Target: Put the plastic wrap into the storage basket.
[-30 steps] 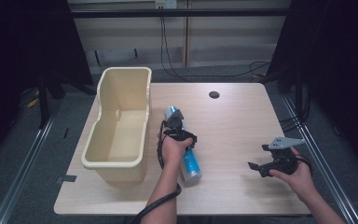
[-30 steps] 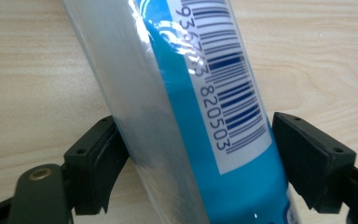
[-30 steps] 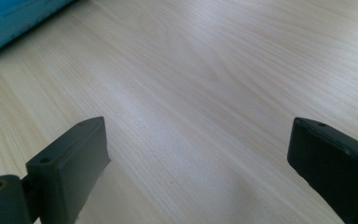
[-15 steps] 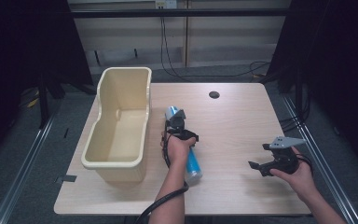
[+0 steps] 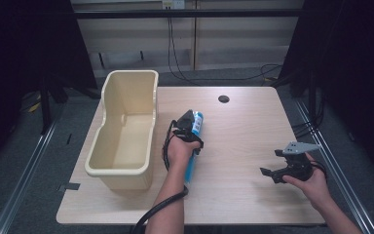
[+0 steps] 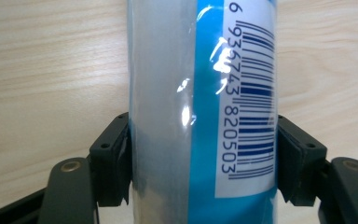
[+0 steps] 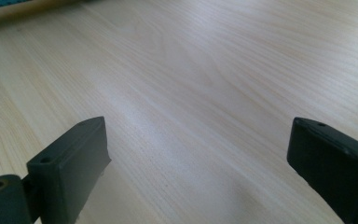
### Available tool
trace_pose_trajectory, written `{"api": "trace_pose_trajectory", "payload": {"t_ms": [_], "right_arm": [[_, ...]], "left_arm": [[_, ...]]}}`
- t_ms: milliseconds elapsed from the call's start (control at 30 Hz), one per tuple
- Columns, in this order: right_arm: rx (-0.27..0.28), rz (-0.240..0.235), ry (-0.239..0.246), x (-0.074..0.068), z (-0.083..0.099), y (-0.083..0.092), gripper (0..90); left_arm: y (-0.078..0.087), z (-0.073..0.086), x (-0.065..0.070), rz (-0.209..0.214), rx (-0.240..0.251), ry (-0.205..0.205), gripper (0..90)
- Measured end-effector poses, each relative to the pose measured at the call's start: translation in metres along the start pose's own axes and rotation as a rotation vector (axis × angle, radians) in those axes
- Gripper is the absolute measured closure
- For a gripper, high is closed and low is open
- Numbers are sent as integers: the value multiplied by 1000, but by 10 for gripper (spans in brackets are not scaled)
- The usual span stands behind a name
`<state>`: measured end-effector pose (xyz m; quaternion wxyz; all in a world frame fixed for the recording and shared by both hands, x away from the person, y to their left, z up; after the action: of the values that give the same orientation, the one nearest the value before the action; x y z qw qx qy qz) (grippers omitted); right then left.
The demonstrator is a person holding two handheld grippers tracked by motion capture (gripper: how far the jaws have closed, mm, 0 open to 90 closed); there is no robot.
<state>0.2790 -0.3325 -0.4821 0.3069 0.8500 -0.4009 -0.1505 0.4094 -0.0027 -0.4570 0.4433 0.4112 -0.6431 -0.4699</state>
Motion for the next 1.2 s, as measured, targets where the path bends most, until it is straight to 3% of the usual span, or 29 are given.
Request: {"api": "trace_pose_trajectory", "payload": {"t_ms": [33, 100, 133, 233, 400, 500, 833, 1067, 1200], "right_arm": [[0, 0, 0, 0, 0, 0, 51], [3, -4, -8, 0, -1, 1, 51], [7, -5, -7, 0, -1, 2, 51], [13, 2, -8, 1, -1, 2, 51], [16, 8, -11, 2, -1, 2, 51], [18, 9, -12, 2, -1, 2, 51], [15, 3, -4, 1, -1, 1, 51], [13, 0, 1, 0, -1, 2, 51], [12, -2, 3, 0, -1, 1, 51]], "left_arm": [[0, 0, 0, 0, 0, 0, 322], [7, -1, 3, -11, -24, -54, 323], [10, -2, 5, -10, -15, -61, 323], [19, -3, 8, 12, -7, -48, 323], [31, -6, 14, 11, -16, -91, 323], [33, -6, 15, 10, -33, -94, 323], [17, 2, 11, 16, -30, -83, 322], [-12, 14, 11, 9, -33, -71, 321], [-12, 13, 12, 3, -18, -67, 318]]}}
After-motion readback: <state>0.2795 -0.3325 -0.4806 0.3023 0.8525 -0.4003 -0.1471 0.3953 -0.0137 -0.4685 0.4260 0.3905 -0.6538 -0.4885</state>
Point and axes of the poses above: each handheld gripper's, and its own axes: y roughly backward along the jaws, z roughly out of its underside, x roughly to its right, the point moved 1 cm from there along -y, roughly forward along the jaws, and after that the axes turned 1 degree about y, right-handed, at the moved point
